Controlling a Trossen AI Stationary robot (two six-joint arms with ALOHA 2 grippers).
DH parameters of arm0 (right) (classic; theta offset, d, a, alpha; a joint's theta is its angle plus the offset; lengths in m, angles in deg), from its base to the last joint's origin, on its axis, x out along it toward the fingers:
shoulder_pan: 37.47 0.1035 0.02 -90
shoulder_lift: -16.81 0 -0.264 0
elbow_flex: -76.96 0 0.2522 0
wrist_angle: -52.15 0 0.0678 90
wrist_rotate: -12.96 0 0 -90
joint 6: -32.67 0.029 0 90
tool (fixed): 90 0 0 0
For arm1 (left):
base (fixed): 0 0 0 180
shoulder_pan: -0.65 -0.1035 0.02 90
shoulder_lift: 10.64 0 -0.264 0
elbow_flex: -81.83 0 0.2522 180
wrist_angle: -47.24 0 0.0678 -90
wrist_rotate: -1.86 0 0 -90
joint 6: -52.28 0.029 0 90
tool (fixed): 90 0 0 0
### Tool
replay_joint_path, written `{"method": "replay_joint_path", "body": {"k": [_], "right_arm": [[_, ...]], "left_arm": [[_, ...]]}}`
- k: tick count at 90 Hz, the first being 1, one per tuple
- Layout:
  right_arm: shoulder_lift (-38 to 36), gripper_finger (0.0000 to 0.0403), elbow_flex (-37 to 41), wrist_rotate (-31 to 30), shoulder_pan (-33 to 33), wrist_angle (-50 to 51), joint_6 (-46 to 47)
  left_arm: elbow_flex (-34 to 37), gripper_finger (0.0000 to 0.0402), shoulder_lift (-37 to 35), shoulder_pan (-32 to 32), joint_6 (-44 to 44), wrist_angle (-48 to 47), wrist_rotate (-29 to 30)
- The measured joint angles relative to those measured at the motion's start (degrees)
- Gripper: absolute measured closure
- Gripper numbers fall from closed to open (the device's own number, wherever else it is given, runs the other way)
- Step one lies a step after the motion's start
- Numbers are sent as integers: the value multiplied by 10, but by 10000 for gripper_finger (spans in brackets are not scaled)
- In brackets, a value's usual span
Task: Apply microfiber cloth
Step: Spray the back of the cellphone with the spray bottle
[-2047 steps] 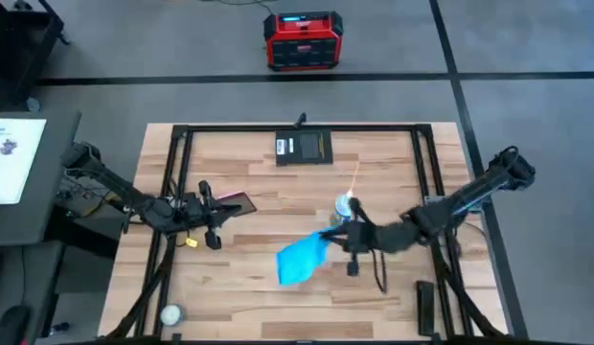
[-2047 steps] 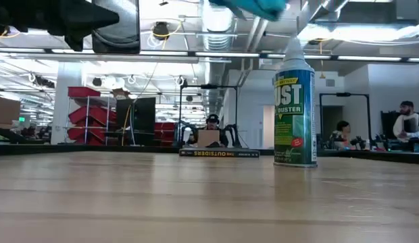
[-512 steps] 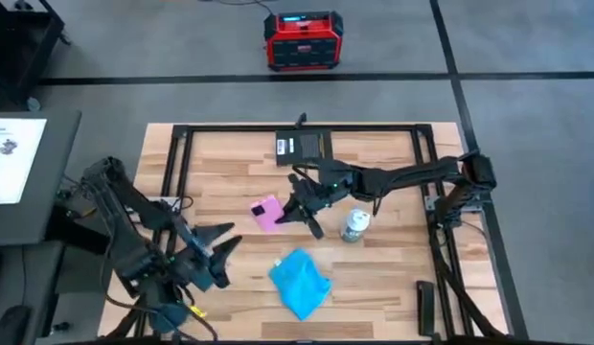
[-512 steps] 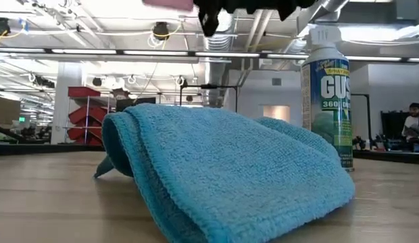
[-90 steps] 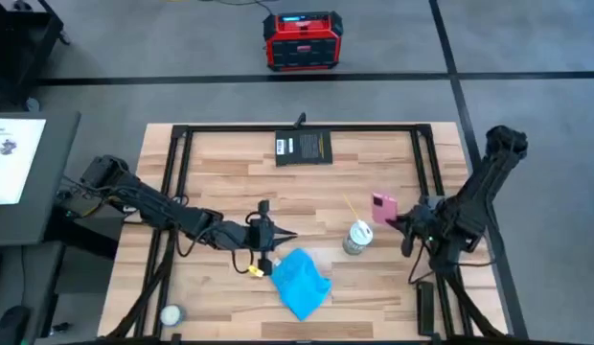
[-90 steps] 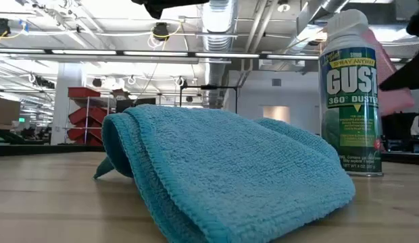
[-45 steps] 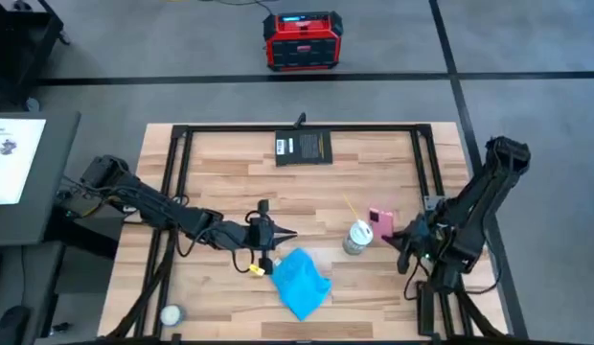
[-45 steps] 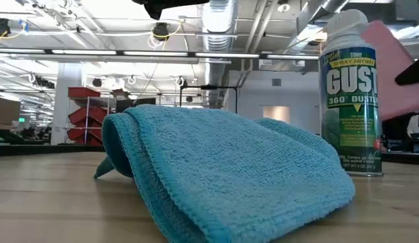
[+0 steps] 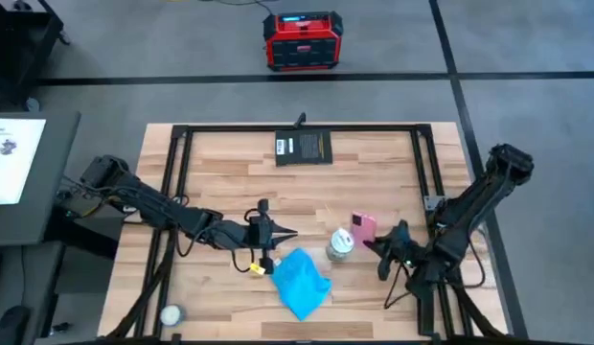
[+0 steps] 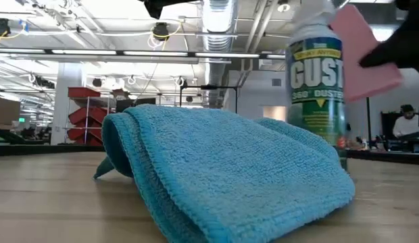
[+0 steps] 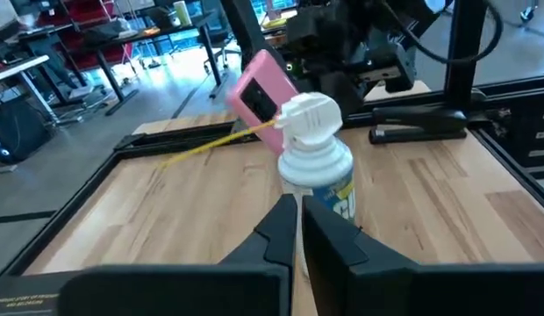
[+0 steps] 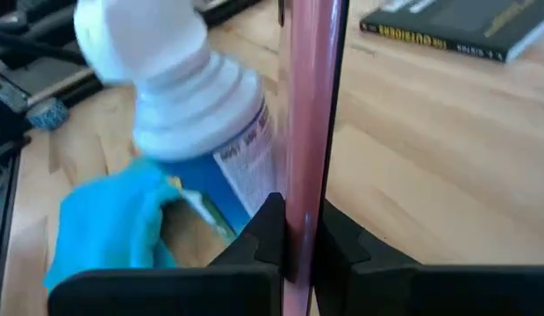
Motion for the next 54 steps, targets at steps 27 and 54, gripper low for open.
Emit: {"method": "replay_joint_path", "body": {"k": [27, 54], "right_arm": [[-28, 393, 0, 44, -105, 36, -151], [-153, 393, 5, 106, -270, 43, -456]], "left_arm": [[0, 402, -14, 12, 15, 7, 21], [-10, 402, -29, 12, -27, -7, 17]]}}
